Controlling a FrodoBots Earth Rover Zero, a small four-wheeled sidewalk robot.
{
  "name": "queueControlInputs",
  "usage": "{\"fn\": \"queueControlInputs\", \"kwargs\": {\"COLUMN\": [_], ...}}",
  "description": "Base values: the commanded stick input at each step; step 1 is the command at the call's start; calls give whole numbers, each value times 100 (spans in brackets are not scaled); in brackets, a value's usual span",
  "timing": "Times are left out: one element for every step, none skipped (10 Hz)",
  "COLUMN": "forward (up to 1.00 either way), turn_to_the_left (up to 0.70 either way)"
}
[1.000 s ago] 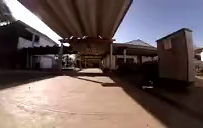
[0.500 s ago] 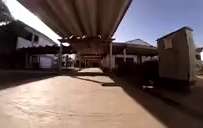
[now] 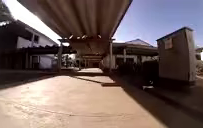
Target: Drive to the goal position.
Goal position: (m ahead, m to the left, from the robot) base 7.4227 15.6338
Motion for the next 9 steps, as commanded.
{"fn": "queueControlInputs", "kwargs": {"forward": [50, 50, 50, 50, 50, 50, 50, 50, 50], "turn_to_the_left": [0, 0, 0, 0, 0, 0, 0, 0, 0]}}
